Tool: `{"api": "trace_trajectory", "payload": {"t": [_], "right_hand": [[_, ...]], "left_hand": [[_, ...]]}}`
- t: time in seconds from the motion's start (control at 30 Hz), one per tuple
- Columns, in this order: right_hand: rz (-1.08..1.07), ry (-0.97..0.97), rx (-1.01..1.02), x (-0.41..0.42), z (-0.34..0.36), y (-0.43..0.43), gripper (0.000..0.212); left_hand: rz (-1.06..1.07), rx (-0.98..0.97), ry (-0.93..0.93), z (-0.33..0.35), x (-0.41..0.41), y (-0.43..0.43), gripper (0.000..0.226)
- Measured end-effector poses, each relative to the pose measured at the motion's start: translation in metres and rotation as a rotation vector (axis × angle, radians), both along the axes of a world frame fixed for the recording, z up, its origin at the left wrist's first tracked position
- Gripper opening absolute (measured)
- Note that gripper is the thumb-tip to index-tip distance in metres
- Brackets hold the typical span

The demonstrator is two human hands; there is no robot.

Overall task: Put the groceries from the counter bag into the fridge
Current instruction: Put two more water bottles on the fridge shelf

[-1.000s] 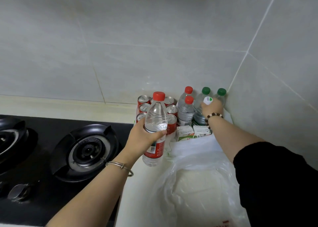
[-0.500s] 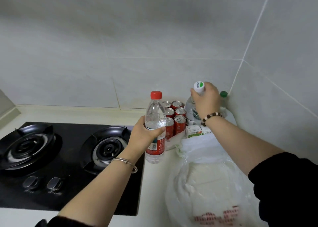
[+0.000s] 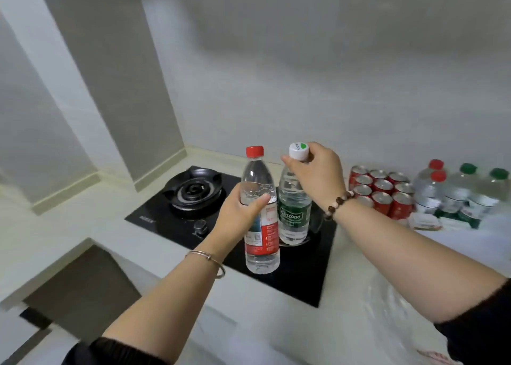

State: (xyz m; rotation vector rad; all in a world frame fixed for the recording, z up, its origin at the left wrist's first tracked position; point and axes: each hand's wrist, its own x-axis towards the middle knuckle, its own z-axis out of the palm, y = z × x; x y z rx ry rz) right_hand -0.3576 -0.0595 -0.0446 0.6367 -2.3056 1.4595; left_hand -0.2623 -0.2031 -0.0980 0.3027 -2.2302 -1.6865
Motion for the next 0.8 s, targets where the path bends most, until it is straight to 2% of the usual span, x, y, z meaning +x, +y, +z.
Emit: {"api": "trace_trajectory", "payload": {"t": [0.23, 0.37, 0.57, 0.8], "right_hand": [[0.353, -0.001, 0.074, 0.084, 0.013, -0.094, 0.027], [0.608, -0.003, 0.104, 0.144, 0.018, -0.135, 0.023], [0.962, 0.009, 0.133, 0.253, 0.018, -0.161, 0.023], [1.400, 0.043, 0.150, 0.393, 0.019, -0.162, 0.022]], "left_hand": [[0.345, -0.075, 0.008, 0.015, 0.113, -0.056, 0.036], [0.584, -0.036, 0.014, 0.022, 0.190, -0.067, 0.040], [0.877, 0.016, -0.023, 0.022, 0.315, -0.054, 0.049], [1.189, -0.078, -0.069, 0.029, 0.465, -0.011, 0.054]]}}
